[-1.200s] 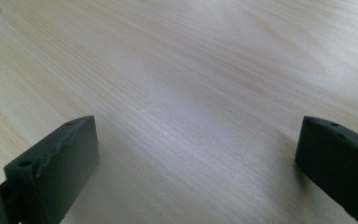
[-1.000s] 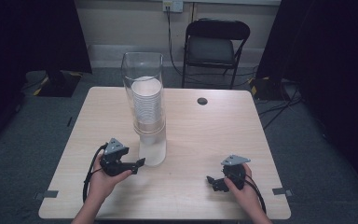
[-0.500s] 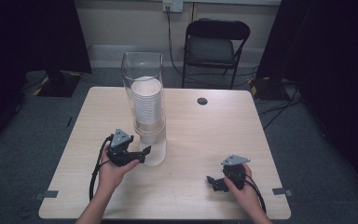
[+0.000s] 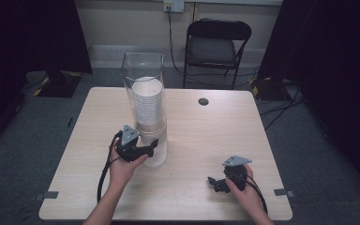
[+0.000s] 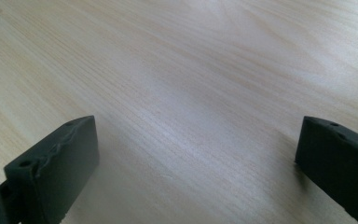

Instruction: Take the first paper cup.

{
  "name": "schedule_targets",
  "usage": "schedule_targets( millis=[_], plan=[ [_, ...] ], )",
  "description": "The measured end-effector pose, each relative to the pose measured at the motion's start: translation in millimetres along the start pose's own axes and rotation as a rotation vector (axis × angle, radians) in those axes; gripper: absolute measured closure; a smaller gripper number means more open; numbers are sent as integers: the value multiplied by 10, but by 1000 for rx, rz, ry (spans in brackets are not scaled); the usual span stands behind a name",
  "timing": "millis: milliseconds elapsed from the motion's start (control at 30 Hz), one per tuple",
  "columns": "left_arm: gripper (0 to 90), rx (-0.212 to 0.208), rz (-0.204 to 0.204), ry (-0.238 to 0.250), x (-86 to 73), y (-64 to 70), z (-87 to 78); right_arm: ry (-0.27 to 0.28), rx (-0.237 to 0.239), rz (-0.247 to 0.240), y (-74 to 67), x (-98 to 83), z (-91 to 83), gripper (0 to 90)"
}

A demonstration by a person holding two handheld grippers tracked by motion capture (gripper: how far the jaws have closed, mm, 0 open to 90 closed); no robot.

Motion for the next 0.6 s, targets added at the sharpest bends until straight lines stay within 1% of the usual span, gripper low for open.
schedule_targets(
  millis=[33,67,133,167,200,333,400,433,467,500,533,600],
  plan=[
    [236,8,28,-15,-8,-11,1,0,0,0,0,0,0,0],
    [281,9,27,-5,-6,-4,24,0,0,0,0,0,0,0],
    [293,1,33,-11,-14,-2,36,0,0,0,0,0,0,0],
    [293,15,35,-17,-18,-2,46,0,0,0,0,0,0,0],
    [307,14,27,-10,-20,1,64,0,0,0,0,0,0,0],
    [324,17,34,-15,-26,-1,84,0,0,0,0,0,0,0],
    [330,13,23,-13,-34,10,96,0,0,0,0,0,0,0],
    [333,6,-2,-1,-34,27,116,0,0,0,0,0,0,0],
    [336,9,2,-16,-59,24,123,0,0,0,0,0,0,0],
    [339,0,-24,12,-71,40,148,0,0,0,0,0,0,0],
    [341,7,-9,10,-83,29,149,-1,-2,0,0,-1,-1,0],
    [345,8,-11,16,-78,35,156,-1,0,0,-1,-2,-3,0]
  ],
)
Point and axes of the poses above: each handheld gripper's, and its own axes: z roughly forward along the jaws, x roughly out of its top, y roughly to its right, the point moved 7 cm from there along z, roughly forward along the jaws, and after that the axes turned 7 degrees about -z, right-handed, at the moved point
